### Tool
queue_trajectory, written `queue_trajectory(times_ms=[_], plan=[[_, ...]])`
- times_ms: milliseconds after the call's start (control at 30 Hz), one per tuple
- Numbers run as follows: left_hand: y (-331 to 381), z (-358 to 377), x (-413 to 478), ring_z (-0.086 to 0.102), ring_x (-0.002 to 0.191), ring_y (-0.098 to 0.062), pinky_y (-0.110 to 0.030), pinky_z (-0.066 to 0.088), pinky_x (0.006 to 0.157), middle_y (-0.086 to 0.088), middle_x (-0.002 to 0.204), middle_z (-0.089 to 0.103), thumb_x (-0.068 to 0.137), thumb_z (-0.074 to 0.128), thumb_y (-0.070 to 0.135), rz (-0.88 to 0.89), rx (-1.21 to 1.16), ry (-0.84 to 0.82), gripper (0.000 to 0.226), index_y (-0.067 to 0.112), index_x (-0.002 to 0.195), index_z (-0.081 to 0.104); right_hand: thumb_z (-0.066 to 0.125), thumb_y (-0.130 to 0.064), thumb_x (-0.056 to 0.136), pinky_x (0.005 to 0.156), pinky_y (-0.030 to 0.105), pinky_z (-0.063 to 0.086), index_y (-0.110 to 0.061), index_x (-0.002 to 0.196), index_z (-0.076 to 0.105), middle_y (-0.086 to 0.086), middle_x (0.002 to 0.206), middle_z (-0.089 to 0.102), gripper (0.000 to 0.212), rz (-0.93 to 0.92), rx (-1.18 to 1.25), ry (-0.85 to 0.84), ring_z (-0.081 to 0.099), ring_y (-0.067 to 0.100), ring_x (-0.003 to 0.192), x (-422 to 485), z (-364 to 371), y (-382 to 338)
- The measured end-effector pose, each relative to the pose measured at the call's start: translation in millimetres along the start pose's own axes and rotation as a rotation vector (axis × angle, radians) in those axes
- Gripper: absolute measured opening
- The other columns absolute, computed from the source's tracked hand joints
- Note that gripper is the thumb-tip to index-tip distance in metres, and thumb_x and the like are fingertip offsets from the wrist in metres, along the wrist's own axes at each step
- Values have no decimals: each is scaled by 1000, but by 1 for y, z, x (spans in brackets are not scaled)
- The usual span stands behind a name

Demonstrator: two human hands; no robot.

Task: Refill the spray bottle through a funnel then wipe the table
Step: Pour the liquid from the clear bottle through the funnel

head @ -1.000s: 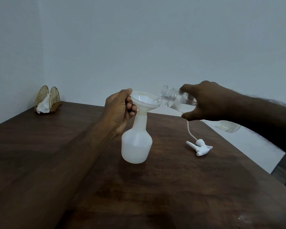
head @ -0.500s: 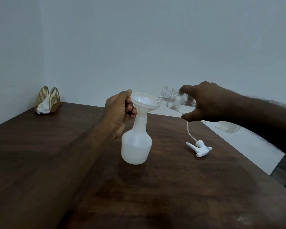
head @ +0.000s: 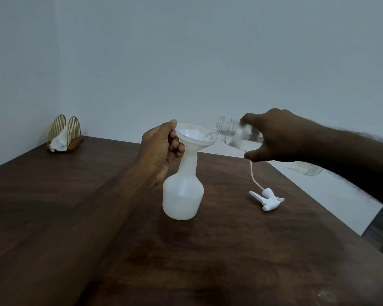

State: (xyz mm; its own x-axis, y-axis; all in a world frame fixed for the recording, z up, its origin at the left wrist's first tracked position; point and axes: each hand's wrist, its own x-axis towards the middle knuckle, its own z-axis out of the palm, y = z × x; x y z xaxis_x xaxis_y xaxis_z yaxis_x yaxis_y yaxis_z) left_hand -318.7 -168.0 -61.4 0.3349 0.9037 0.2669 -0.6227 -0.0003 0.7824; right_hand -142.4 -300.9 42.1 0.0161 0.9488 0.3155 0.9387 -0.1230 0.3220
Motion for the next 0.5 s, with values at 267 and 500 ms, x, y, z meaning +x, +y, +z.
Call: queue_trajectory(times_ms=[267, 500], plan=[[-1, 0, 1, 45, 40, -14, -23, 40, 46, 0, 44, 42, 94, 56, 24, 11, 6, 3, 38, 13, 59, 45, 75, -48, 74, 81, 41, 53, -25, 135, 45, 7, 107, 65, 72, 2, -5, 1, 58, 29, 93, 1, 2, 3], [-1, 1, 0, 45, 40, -14, -24, 40, 47, 0, 43, 42, 95, 55, 25, 6, 4, 14, 39, 13, 59, 45, 75, -47, 75, 81, 41, 53, -25, 136, 44, 7, 108, 65, 72, 6, -25, -7, 58, 29, 94, 1, 1, 3]])
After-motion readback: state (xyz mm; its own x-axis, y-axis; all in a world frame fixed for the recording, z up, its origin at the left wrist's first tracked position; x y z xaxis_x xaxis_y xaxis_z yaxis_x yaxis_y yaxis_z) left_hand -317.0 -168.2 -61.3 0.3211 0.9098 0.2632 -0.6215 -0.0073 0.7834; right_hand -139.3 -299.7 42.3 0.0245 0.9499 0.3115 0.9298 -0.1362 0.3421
